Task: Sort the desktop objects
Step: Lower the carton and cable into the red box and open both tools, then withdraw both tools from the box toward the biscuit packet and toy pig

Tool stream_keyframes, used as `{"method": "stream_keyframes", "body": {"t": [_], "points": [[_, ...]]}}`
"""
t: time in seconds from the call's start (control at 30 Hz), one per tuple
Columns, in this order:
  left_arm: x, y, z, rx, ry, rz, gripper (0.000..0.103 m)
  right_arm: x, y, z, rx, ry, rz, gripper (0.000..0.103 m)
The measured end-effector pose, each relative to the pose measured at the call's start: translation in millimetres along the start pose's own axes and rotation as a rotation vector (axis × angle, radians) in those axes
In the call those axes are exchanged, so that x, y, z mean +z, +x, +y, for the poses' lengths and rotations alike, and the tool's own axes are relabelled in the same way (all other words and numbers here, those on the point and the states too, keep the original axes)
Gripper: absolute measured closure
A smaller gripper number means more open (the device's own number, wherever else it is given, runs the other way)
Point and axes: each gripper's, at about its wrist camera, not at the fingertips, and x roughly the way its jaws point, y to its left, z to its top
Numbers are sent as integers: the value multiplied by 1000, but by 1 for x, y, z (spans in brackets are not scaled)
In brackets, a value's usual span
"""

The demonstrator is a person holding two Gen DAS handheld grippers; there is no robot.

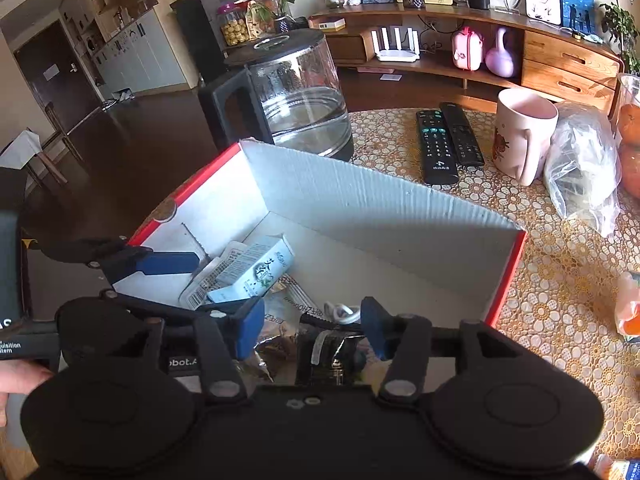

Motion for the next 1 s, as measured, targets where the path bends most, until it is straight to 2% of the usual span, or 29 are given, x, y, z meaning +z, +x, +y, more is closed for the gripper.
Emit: {"method": "stream_keyframes", "body": {"t": [0.23, 0.43, 0.57, 0.63, 0.7, 0.9, 1.0], "points": [[-12, -21, -10, -19, -20, -21, 28, -7, -24, 0, 37, -8, -19, 42], [-25, -42, -13, -34, -60, -47, 28, -24, -47, -3, 66, 17, -45, 41], [-33, -56, -19, -45, -74, -64, 28, -32, -63, -1, 63, 6, -65, 40], [-36, -60, -22, -39, -83, -63, 28, -37, -73, 0, 59, -4, -79, 34], [-40, -65, -24, -34, -95, -63, 26, -44, -81, 1, 59, -9, -89, 32], [-51, -83, -36, -36, -99, -103, 26, -66, -104, -2, 58, 10, -110, 31], [-56, -93, -41, -64, -114, -110, 23, -75, -116, -3, 68, 23, -123, 30]]}}
